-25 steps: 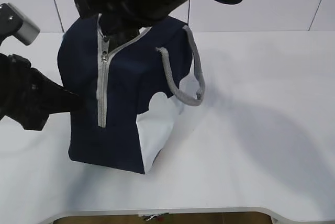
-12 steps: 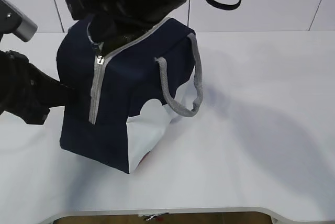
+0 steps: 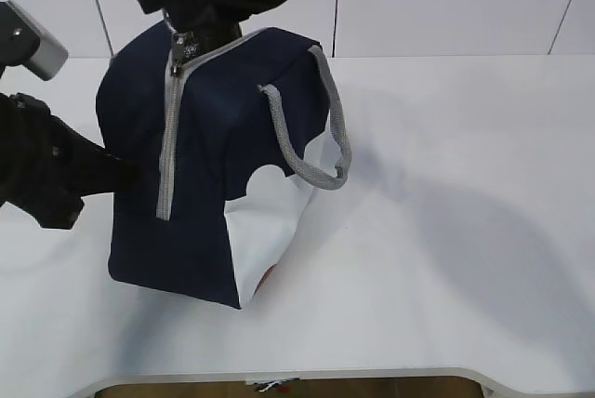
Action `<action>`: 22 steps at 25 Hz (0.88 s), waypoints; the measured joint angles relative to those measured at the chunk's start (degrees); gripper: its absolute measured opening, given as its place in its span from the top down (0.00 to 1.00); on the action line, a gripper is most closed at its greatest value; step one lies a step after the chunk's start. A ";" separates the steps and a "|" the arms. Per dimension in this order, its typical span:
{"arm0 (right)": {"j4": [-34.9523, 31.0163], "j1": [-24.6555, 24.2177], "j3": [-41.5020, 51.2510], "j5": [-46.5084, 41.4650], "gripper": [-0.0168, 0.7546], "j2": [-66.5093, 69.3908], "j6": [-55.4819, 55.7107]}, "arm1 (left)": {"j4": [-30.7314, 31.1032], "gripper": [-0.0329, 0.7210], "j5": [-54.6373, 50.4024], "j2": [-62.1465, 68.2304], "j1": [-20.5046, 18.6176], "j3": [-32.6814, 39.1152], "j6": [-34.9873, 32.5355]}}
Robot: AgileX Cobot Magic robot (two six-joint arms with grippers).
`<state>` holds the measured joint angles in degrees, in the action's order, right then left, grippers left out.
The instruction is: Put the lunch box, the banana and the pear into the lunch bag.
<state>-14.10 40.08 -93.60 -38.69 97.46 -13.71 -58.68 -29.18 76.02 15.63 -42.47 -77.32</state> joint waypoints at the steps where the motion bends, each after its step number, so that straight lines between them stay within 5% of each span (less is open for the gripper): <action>1: 1.81 0.00 0.00 0.17 0.96 0.00 0.00 | 0.00 0.96 0.00 0.00 0.00 0.00 0.00; 11: 13.30 -2.76 -0.03 4.90 0.96 0.33 6.47 | -0.05 0.96 0.13 -0.22 0.00 0.00 0.10; 22: 14.91 -6.03 -0.35 10.27 0.96 4.25 8.05 | 0.03 0.96 0.23 -0.22 0.00 0.00 0.21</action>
<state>0.80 34.05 -93.95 -28.41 101.71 -5.66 -58.65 -28.94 75.81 15.63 -42.47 -77.11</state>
